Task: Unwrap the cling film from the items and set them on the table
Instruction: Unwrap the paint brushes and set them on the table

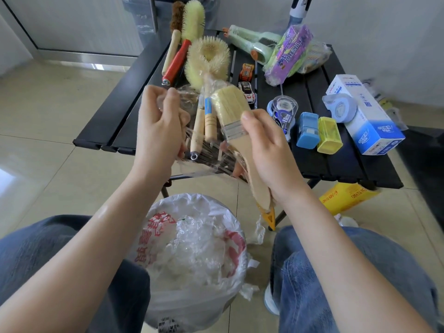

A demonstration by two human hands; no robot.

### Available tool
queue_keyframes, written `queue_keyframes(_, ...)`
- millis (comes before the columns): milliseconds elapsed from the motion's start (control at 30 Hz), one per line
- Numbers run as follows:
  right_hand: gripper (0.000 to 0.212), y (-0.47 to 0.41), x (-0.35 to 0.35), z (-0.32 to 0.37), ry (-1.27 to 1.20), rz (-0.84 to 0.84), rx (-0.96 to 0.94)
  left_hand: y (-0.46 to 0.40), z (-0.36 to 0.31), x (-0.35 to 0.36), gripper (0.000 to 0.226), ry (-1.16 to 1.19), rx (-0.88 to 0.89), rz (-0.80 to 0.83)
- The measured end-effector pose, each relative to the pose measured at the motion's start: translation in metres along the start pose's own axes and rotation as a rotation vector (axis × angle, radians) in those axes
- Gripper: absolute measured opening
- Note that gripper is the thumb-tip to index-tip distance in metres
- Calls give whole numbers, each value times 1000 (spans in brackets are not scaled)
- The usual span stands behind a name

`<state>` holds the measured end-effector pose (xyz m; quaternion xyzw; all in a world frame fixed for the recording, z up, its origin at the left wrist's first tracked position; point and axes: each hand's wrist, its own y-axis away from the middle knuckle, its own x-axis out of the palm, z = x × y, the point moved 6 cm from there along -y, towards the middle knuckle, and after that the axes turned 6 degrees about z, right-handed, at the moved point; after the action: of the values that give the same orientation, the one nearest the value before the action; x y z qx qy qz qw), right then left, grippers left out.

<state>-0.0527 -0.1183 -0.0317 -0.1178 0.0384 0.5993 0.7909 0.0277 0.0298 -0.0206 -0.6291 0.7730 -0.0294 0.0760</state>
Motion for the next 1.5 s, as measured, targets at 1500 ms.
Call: queue_keyframes(1500,28,-3,-12,-15,-531,-68,257,11,-7,19,62,-123,83,370)
